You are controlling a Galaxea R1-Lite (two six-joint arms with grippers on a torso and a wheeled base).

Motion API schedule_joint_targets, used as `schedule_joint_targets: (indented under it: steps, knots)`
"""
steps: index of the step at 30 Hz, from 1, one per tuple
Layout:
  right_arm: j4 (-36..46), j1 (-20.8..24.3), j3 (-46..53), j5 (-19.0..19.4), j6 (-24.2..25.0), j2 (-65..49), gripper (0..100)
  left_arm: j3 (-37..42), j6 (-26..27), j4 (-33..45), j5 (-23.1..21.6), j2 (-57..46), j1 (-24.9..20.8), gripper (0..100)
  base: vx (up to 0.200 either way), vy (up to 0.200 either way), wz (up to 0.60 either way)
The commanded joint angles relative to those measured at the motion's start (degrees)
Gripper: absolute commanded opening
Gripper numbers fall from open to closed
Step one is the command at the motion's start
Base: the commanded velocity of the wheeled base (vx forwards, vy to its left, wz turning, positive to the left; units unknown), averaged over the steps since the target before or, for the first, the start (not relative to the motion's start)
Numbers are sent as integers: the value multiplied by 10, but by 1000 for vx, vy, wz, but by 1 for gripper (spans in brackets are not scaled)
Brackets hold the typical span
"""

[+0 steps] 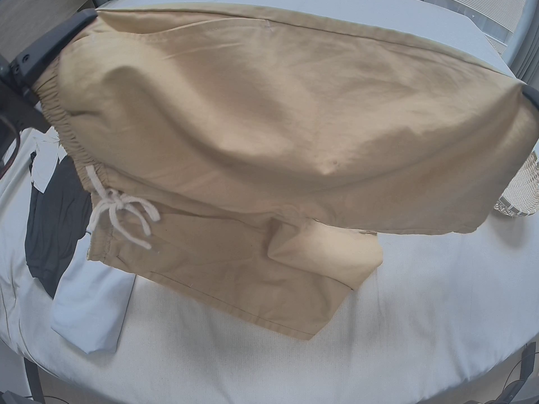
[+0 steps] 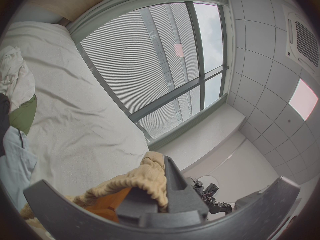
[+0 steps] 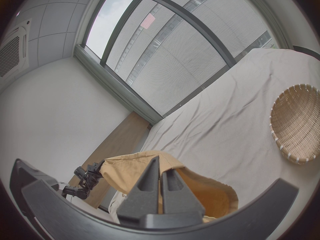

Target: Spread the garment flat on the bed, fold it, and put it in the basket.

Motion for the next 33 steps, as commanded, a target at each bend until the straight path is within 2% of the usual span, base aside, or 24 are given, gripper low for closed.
schedule_joint_targets:
  steps: [1,10,14,20,24,25,28,33]
  knots:
    - [-54,-41,-41,6,10,132,0,-73,1,-7,0,107,25,0,0,0,0]
    - [-124,-58,-109,6,29,256,0,-215,1,-8,1,239,27,0,0,0,0]
    - [-125,-67,-140,6,29,289,0,-255,1,-8,1,278,32,0,0,0,0]
    - [-128,-81,-208,6,29,364,0,-357,0,-6,1,383,47,0,0,0,0]
    - [-169,-88,-231,5,29,406,0,-430,-2,5,5,438,58,0,0,0,0]
    - [-177,-90,-235,3,29,413,100,-445,-2,9,5,450,63,100,0,0,0]
    - [-192,-99,-231,0,28,425,100,-494,-2,47,6,473,78,100,0,0,0]
    - [-190,-93,-176,1,27,389,100,-499,-1,102,12,467,94,100,0,0,0]
